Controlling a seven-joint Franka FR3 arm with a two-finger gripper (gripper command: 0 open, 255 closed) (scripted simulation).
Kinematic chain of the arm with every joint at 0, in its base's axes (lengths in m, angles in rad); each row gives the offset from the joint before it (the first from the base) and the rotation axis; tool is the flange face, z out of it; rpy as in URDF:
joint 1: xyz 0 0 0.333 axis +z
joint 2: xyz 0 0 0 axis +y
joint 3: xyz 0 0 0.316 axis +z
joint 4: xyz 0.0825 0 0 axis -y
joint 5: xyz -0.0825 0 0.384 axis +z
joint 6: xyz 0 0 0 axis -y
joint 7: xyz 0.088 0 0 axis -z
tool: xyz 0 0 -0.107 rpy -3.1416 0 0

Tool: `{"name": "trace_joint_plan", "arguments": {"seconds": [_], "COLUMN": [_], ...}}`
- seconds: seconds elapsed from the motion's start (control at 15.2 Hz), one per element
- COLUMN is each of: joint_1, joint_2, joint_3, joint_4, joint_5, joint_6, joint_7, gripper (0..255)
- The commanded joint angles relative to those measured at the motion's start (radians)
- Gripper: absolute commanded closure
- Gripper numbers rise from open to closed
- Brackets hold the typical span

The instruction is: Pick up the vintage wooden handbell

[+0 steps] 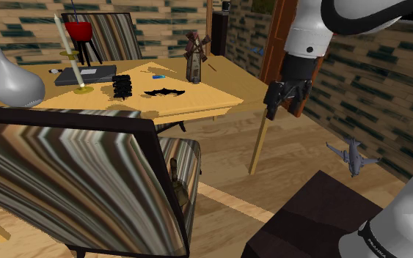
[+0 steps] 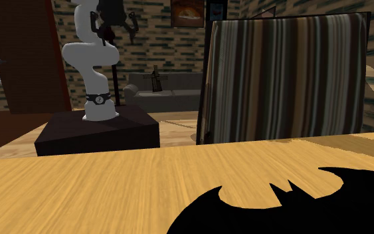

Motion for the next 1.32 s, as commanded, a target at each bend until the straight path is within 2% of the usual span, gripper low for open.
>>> {"name": "trace_joint_plan", "arguments": {"seconds": [0.0, 0.33, 0.66, 0.92, 1.25], "joint_1": [0.005, 0.011, 0.011, 0.012, 0.035], "joint_2": [0.062, 0.222, 0.405, 0.562, 0.765], "joint_3": [0.032, 0.104, 0.167, 0.205, 0.220], "joint_4": [0.003, 0.028, 0.090, 0.166, 0.293], "joint_5": [0.011, 0.018, -0.012, -0.071, -0.176], "joint_6": [0.070, 0.226, 0.363, 0.452, 0.529], "joint_7": [0.036, 0.125, 0.227, 0.323, 0.455], "gripper": [0, 0, 0, 0, 0]}}
